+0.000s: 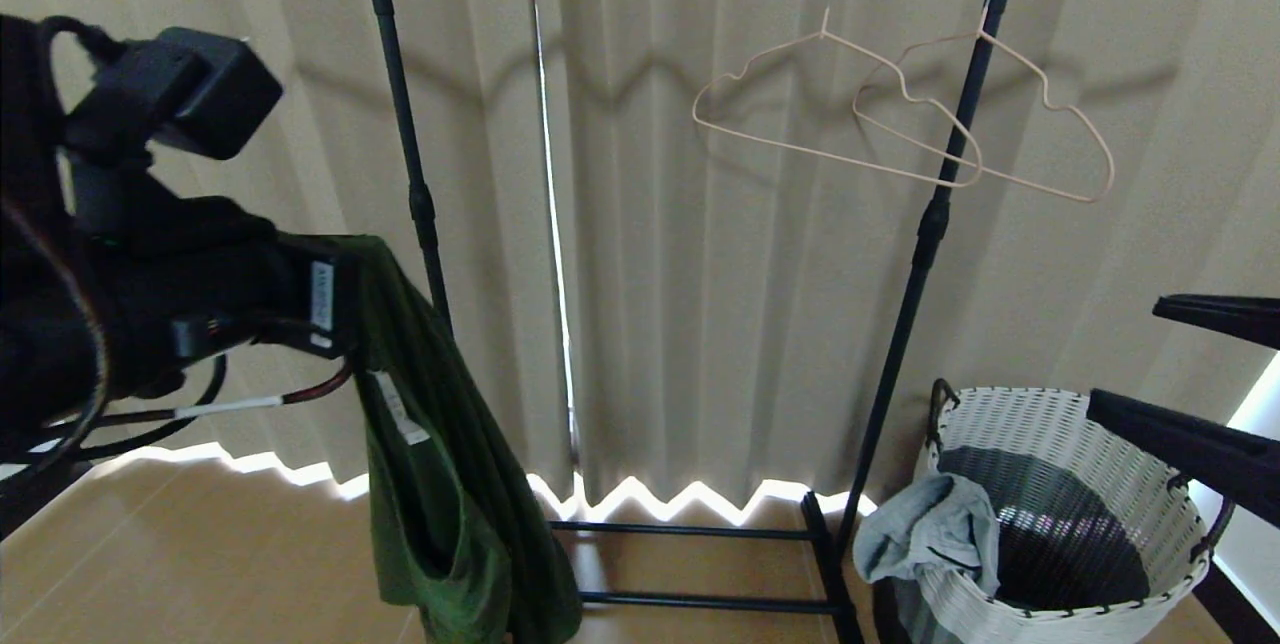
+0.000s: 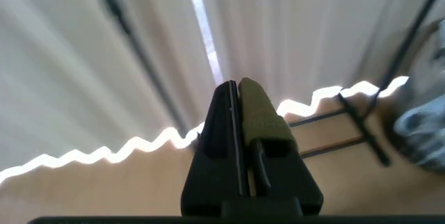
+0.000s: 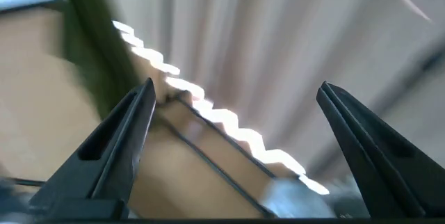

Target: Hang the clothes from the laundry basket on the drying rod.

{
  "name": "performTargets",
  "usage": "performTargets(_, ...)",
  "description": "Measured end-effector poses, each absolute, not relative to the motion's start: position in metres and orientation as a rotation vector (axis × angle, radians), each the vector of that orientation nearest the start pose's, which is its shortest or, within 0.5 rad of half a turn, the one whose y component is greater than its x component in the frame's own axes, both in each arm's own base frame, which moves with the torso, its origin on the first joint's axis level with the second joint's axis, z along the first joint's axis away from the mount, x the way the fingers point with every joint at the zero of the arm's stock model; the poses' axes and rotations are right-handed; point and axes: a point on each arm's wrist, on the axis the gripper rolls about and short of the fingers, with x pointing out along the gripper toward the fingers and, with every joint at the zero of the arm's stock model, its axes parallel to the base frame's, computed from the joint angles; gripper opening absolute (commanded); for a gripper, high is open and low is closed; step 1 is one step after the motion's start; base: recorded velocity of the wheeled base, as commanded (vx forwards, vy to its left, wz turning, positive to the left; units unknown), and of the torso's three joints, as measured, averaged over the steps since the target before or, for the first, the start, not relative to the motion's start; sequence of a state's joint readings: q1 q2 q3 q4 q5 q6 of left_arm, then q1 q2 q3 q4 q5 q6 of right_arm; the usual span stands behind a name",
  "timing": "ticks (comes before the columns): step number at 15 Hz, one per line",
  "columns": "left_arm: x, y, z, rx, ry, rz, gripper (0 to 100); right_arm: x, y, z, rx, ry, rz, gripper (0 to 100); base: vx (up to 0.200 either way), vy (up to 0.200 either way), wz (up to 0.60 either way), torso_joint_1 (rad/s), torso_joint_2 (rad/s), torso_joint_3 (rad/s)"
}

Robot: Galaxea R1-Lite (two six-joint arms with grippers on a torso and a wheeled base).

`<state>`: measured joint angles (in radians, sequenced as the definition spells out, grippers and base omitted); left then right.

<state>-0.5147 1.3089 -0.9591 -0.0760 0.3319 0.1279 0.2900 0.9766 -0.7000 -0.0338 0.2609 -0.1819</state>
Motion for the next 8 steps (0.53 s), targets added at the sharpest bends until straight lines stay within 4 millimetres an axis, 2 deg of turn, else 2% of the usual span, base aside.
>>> performTargets(4, 0.144, -0.051, 0.255, 0.259, 0.237, -0.089, 0, 0.105, 0.020, 0.220, -0.224, 0.265, 0.363, 100, 0.000, 0.000, 0.00, 0.000, 0.00, 0.000)
performTargets(8, 0.117, -0.037, 0.232, 0.204, 0.262, -0.092, 0, 0.108, 0.009, 0.198, -0.355, 0.190, 0.142, 100, 0.000, 0.000, 0.00, 0.000, 0.00, 0.000)
